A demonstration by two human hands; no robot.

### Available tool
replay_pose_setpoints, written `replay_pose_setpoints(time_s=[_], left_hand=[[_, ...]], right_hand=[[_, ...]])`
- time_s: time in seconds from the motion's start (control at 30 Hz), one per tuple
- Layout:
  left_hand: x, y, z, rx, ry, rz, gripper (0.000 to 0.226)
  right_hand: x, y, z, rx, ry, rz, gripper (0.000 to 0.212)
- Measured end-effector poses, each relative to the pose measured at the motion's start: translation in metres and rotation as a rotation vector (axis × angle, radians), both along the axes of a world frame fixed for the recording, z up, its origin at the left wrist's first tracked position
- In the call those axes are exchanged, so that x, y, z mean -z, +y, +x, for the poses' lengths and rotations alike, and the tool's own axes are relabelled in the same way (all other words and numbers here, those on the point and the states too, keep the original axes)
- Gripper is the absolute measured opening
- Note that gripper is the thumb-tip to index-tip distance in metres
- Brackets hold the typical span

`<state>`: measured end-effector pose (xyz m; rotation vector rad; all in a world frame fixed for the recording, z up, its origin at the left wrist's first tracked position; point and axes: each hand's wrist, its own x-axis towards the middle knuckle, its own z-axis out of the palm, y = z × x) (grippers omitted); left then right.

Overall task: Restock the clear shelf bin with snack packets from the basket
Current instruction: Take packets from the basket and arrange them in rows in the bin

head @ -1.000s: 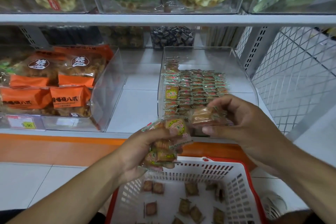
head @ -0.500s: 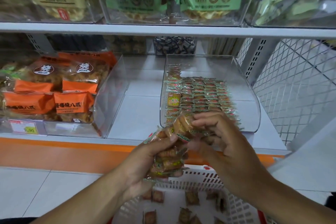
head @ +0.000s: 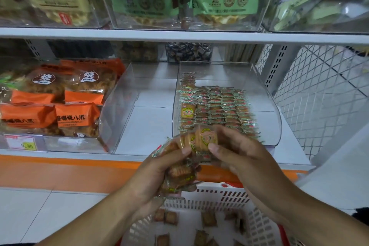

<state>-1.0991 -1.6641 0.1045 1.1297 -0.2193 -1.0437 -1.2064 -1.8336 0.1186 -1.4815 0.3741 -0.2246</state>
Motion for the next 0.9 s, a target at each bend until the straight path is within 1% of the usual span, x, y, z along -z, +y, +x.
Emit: replay_pose_setpoints(time_s=[0.07,0.13,0.2,0.3,0.37,0.43,0.47,0.5,0.6,0.67,0.77,0.9], left_hand=[[0.001,-0.001,0.000,-0.004,-0.040,0.021,0.051],[0.002,-0.002,0.000,-0.008,-0.069,0.005,0.050],[0.002,-0.003,-0.001,-0.022,-0.127,0.034,0.052],[0.001,-0.005,-0.001,-0.064,-0.177,0.087,0.049],[-0.003,-0.007,0.000,-0.076,-0.206,0.114,0.050],[-0.007,-0.011,0.003,-0.097,-0.222,0.117,0.049],[-0.008,-0.014,0.006,-0.116,-0.214,0.113,0.048],[-0.009,-0.017,0.009,-0.133,-0.196,0.107,0.048],[-0.014,-0.028,0.020,-0.125,-0.163,0.075,0.034],[-0.017,-0.036,0.025,-0.094,-0.162,0.059,0.025],[-0.020,-0.047,0.032,-0.078,-0.168,0.058,0.024],[-0.020,-0.057,0.039,-0.068,-0.156,0.044,0.026]], right_hand=[[-0.001,0.003,0.001,-0.094,0.043,0.165,0.031],[-0.002,0.006,0.001,-0.134,0.062,0.279,0.032],[-0.003,0.005,0.002,-0.165,0.077,0.359,0.036],[-0.006,-0.004,0.005,-0.184,0.094,0.437,0.044],[-0.009,-0.009,0.007,-0.191,0.073,0.460,0.043],[-0.013,-0.013,0.010,-0.157,0.026,0.442,0.042],[-0.016,-0.014,0.013,-0.111,0.005,0.399,0.043],[-0.018,-0.019,0.018,-0.044,-0.004,0.298,0.046],[-0.019,-0.042,0.048,0.148,0.060,-0.144,0.049],[-0.014,-0.063,0.077,0.194,0.094,-0.324,0.044],[-0.005,-0.095,0.127,0.207,0.170,-0.654,0.042],[-0.007,-0.122,0.190,0.076,0.287,-1.108,0.056]])
